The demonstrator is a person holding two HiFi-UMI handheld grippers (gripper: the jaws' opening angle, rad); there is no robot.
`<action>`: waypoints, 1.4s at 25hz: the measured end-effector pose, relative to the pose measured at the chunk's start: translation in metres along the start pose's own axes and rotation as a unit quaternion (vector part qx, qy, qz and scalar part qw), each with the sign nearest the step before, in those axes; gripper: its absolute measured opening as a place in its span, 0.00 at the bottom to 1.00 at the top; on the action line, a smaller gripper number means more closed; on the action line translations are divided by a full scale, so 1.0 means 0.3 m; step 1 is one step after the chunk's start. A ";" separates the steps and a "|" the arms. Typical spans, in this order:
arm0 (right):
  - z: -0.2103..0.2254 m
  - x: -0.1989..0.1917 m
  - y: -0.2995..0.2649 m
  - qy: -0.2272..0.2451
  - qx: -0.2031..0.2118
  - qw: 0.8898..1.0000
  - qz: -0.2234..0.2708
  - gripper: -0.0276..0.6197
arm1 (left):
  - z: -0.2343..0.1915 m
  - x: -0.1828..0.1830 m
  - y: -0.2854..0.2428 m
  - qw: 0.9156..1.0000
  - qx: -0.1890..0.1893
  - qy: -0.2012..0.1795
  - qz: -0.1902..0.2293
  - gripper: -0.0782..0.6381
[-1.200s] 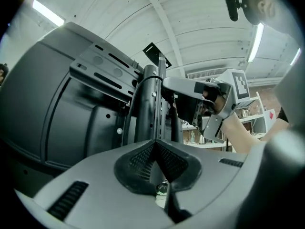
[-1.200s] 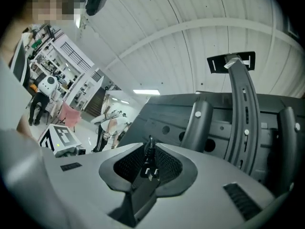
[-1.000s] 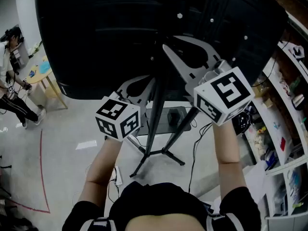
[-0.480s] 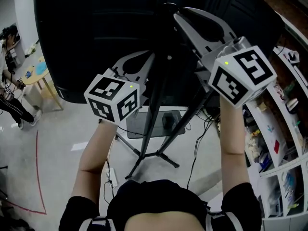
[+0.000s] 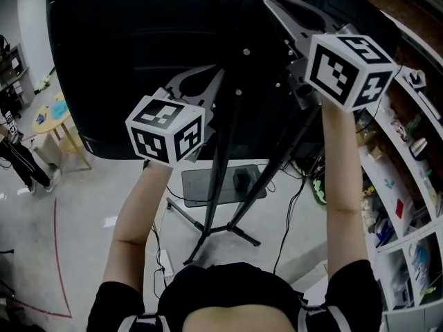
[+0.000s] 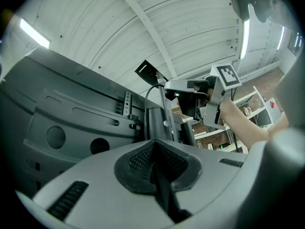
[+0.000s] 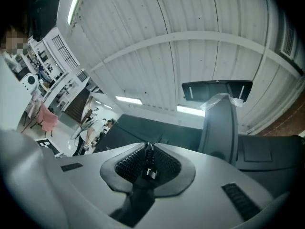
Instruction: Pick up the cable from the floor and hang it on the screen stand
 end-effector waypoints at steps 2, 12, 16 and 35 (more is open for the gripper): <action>0.031 -0.009 0.003 0.002 -0.021 1.000 -0.004 0.16 | 0.001 -0.013 -0.010 1.000 -0.002 0.001 -0.004 0.12; 0.068 -0.050 -0.029 0.035 -0.091 0.995 -0.025 0.16 | -0.016 -0.010 -0.010 1.000 0.004 -0.002 0.005 0.12; 0.084 -0.086 0.030 0.022 -0.111 0.993 -0.019 0.16 | -0.018 -0.016 0.007 1.000 0.005 -0.006 0.003 0.12; 0.017 -0.444 0.184 -0.072 -0.126 0.989 -0.037 0.16 | 0.077 -0.137 0.087 1.000 0.007 0.000 0.009 0.12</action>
Point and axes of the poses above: the fingertips, and each gripper's own axes: y backward along the fingers, z to its right, x out of its top, the point moved 7 cm from there along y, backward along the fingers, and after that the axes turned 5 degrees about -y, right-handed, at the moved point
